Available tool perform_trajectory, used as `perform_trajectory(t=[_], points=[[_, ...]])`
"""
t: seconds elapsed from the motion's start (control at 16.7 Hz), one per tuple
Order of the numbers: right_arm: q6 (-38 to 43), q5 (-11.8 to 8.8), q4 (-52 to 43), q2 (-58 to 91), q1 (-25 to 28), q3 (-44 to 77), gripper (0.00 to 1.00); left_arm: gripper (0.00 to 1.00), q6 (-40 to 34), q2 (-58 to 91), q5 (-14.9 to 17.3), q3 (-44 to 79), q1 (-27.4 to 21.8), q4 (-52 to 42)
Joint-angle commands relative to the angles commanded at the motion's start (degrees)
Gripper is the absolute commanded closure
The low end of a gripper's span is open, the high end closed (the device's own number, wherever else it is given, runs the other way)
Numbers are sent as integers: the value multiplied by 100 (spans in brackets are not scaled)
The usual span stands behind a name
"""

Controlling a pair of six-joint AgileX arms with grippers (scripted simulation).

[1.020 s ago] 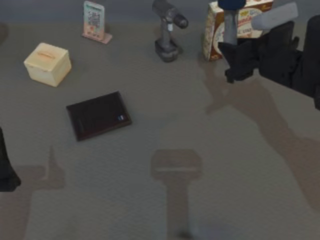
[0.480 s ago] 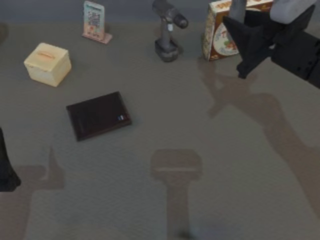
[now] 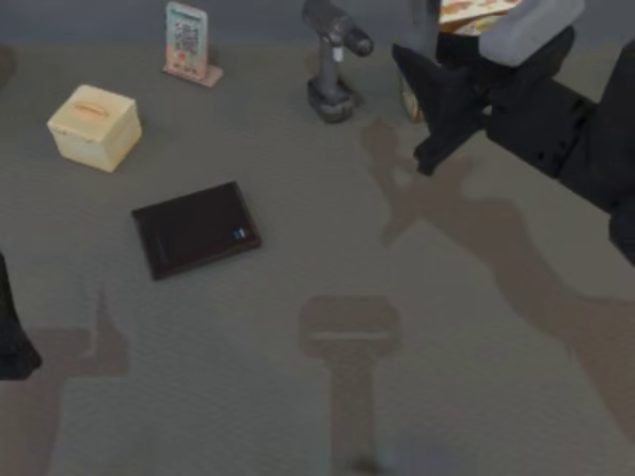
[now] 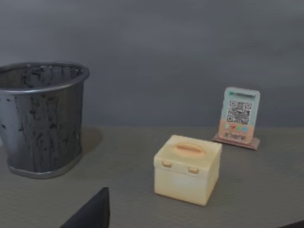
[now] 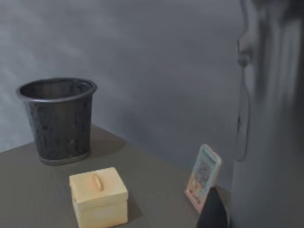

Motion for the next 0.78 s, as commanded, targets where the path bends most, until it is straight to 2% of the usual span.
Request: perform_trajectory(t=[0.18,0.3,0.42,0.78], points=[[35,669,116,-69,693,-87,100,0,0,0,0,0,0,0],[48,972,172,-112,1000,-125,100,0,0,0,0,0,0,0],[50,1043,187,-126,1071,-133,100,0,0,0,0,0,0,0],[53,1037,185,-119,1066,-128,100,0,0,0,0,0,0,0]])
